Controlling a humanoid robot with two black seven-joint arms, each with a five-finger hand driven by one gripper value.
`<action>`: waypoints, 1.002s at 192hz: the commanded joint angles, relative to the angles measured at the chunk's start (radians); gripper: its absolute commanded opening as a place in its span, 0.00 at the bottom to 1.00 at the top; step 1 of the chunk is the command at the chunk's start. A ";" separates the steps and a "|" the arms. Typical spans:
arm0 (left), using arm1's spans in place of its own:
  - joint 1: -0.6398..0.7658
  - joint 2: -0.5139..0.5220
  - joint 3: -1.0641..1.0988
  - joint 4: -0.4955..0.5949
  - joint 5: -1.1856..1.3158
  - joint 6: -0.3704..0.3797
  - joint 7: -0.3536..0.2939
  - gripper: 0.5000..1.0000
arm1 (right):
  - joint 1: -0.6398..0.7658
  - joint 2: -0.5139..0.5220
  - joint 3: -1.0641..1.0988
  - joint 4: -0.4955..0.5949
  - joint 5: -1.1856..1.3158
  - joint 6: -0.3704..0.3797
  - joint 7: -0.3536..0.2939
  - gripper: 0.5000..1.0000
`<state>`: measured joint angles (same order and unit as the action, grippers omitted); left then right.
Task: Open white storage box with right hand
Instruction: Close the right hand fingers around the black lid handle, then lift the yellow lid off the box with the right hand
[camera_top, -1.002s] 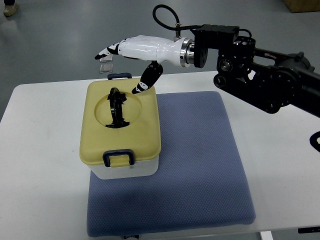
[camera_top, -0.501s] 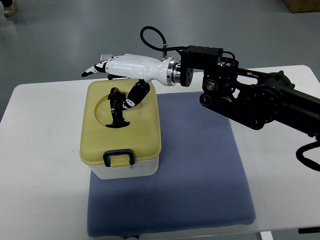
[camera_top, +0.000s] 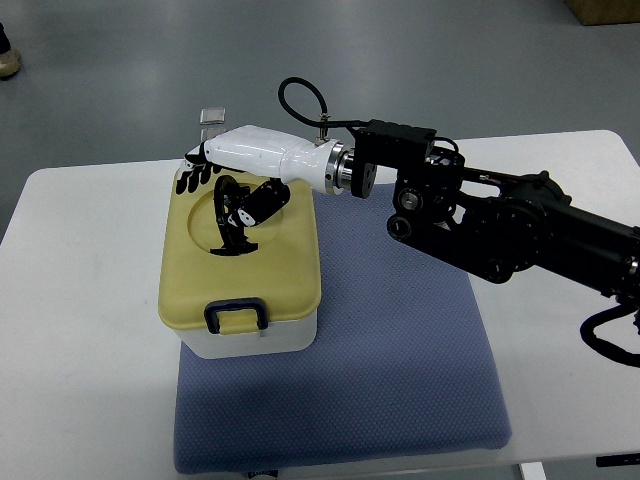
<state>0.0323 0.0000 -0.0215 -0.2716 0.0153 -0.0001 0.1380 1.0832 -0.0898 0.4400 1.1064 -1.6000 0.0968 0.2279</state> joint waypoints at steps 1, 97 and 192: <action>0.000 0.000 0.002 0.000 0.000 0.000 0.000 1.00 | 0.000 -0.002 0.009 0.001 0.000 -0.002 0.001 0.00; 0.000 0.000 0.002 -0.001 0.000 0.000 0.003 1.00 | 0.047 -0.137 0.190 0.184 0.021 0.112 -0.009 0.00; 0.000 0.000 0.002 -0.005 0.002 0.000 0.005 1.00 | -0.040 -0.633 0.146 0.132 0.034 0.216 0.074 0.00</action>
<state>0.0322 0.0000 -0.0203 -0.2737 0.0154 0.0000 0.1413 1.0801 -0.6613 0.6217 1.2688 -1.5584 0.3117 0.2857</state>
